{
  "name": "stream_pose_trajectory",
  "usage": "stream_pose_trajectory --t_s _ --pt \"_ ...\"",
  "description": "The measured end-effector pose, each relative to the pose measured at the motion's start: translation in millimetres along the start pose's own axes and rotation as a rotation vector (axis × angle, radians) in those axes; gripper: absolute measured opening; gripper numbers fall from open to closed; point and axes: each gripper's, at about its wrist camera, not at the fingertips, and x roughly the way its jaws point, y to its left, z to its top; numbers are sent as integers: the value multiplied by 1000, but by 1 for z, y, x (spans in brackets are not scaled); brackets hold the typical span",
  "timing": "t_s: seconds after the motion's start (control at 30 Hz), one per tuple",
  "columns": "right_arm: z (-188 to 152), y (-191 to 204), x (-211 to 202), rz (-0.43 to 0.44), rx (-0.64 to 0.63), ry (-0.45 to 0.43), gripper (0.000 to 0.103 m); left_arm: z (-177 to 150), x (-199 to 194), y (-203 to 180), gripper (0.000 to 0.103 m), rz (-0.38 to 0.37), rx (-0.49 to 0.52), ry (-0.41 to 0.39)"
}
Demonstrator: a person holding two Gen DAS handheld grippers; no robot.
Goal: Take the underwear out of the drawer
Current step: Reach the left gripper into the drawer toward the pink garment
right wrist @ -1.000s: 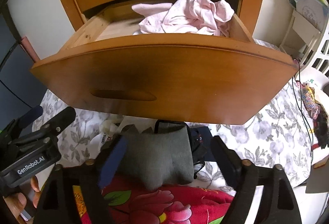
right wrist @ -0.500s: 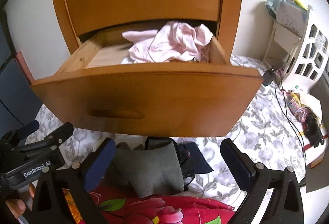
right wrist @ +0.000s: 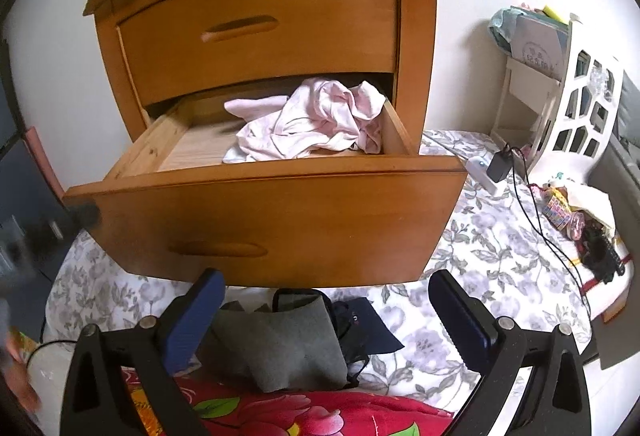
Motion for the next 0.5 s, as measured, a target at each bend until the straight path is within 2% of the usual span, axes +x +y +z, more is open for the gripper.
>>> stream_pose_trajectory --t_s 0.17,0.27,0.4,0.5 --pt "-1 -9 -1 17 42 -8 103 48 4 -17 101 8 100 24" --pt "-2 -12 0 23 61 -8 103 75 27 -26 101 -18 127 102" --pt "-5 -14 4 29 73 3 103 96 74 -30 101 -86 53 283" --pt "-6 -13 7 39 69 15 103 97 105 -29 101 -80 -24 382"
